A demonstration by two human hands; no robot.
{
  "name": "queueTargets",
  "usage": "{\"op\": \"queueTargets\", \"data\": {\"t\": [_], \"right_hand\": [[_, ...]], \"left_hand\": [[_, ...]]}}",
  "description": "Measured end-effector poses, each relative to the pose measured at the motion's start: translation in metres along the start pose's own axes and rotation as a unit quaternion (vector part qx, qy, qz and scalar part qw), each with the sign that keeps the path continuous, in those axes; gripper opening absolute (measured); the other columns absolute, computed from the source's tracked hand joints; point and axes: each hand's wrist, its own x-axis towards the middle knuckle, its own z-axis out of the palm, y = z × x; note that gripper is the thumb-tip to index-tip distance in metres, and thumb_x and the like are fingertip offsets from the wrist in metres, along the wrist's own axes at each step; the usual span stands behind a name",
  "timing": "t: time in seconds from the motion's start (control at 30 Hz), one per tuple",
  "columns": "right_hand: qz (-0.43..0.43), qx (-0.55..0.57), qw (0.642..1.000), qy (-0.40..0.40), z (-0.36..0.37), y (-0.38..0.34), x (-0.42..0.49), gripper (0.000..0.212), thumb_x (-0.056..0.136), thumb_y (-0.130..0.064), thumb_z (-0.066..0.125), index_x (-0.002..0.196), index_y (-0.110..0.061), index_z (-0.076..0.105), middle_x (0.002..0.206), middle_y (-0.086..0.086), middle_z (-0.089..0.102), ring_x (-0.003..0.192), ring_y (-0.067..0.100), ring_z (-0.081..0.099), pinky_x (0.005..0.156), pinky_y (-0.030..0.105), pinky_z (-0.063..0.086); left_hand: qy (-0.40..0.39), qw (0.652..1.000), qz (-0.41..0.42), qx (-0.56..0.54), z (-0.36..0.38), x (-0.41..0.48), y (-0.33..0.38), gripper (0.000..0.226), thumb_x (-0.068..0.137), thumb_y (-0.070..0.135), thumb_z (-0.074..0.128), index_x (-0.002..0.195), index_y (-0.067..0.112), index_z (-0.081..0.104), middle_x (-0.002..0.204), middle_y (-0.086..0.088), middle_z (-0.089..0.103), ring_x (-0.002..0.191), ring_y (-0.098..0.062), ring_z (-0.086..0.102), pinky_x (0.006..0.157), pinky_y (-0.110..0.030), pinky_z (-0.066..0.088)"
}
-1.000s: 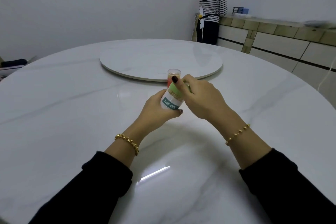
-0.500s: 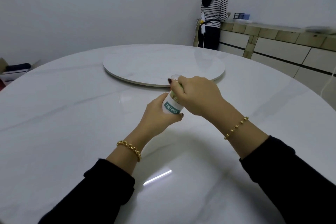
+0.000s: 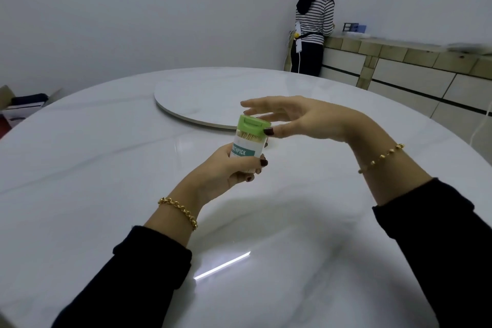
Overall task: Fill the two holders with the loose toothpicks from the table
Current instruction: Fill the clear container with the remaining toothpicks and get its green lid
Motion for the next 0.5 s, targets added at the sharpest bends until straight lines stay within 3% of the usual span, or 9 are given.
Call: {"op": "queueTargets", "data": {"t": [0.13,0.2,0.27,0.37,0.43,0.5], "right_hand": [[-0.005,-0.017,1.000,0.012,0.003,0.000,0.003,0.049,0.093,-0.004,0.057,0.132,-0.033,0.052,0.133,-0.014,0.055,0.117,-0.002,0.055,0.091,0.017,0.050],[0.016,-0.061,0.997,0.048,0.006,-0.003,0.006,0.040,0.091,-0.015,0.062,0.127,-0.031,0.056,0.125,-0.012,0.060,0.109,0.003,0.059,0.088,0.023,0.053],[0.046,-0.129,0.985,0.101,0.012,-0.006,0.010,0.033,0.087,-0.037,0.064,0.118,-0.028,0.060,0.112,-0.006,0.064,0.097,0.008,0.062,0.079,0.025,0.053],[0.089,-0.236,0.948,0.197,0.027,-0.009,0.015,0.052,0.080,-0.068,0.051,0.099,-0.021,0.060,0.083,-0.006,0.059,0.076,0.010,0.055,0.058,0.025,0.041],[0.101,-0.295,0.924,0.220,0.035,-0.012,0.016,0.071,0.074,-0.082,0.034,0.094,-0.018,0.058,0.079,-0.005,0.057,0.075,0.013,0.054,0.059,0.030,0.042],[0.113,-0.270,0.935,0.198,0.033,-0.013,0.013,0.084,0.063,-0.086,0.021,0.097,-0.018,0.056,0.082,-0.003,0.061,0.076,0.014,0.056,0.062,0.031,0.045]], "left_hand": [[-0.007,1.000,0.004,0.022,-0.001,0.000,-0.002,0.036,0.067,0.011,0.068,0.101,0.012,0.059,0.081,-0.004,0.064,0.074,-0.015,0.059,0.065,-0.023,0.050],[0.028,0.997,0.008,0.070,0.000,0.000,-0.004,0.036,0.068,0.014,0.072,0.102,0.011,0.059,0.086,-0.012,0.065,0.078,-0.018,0.059,0.068,-0.025,0.052],[0.076,0.988,0.026,0.128,0.002,0.001,-0.006,0.033,0.073,0.015,0.076,0.102,0.012,0.059,0.089,-0.014,0.064,0.078,-0.020,0.059,0.071,-0.027,0.053],[0.127,0.974,0.053,0.180,0.006,0.003,-0.007,0.027,0.079,0.017,0.074,0.101,0.018,0.058,0.083,-0.001,0.061,0.071,-0.014,0.056,0.066,-0.022,0.050],[0.128,0.975,0.054,0.175,0.007,0.004,-0.007,0.025,0.079,0.017,0.074,0.099,0.019,0.058,0.083,0.000,0.061,0.069,-0.014,0.056,0.067,-0.024,0.050],[0.114,0.979,0.052,0.163,0.006,0.003,-0.007,0.024,0.079,0.016,0.074,0.098,0.016,0.059,0.082,-0.002,0.061,0.069,-0.015,0.055,0.071,-0.027,0.051]]}}
